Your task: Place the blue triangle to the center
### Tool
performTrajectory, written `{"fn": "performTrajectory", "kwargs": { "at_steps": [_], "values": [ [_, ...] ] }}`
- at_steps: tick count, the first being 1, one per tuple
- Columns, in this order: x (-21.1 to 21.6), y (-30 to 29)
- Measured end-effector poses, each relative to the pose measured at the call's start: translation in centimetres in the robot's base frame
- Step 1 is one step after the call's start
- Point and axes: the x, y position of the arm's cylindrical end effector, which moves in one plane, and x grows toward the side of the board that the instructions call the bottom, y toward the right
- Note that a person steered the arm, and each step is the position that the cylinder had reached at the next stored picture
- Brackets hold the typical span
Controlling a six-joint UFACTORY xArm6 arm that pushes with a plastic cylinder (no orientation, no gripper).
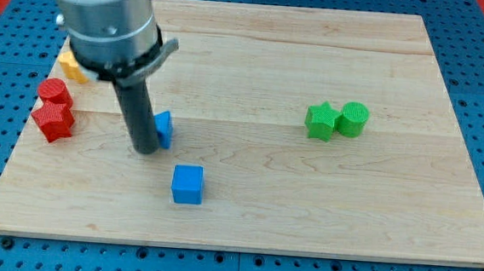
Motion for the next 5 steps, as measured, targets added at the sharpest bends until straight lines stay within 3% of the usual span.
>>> {"fn": "performTrajectory", "kwargs": {
  "at_steps": [2,3,4,5],
  "values": [
    [-6.7,1.5],
    [-8.2,5.0],
    [-6.8,8.4],
    [-7.5,8.8]
  ]
}}
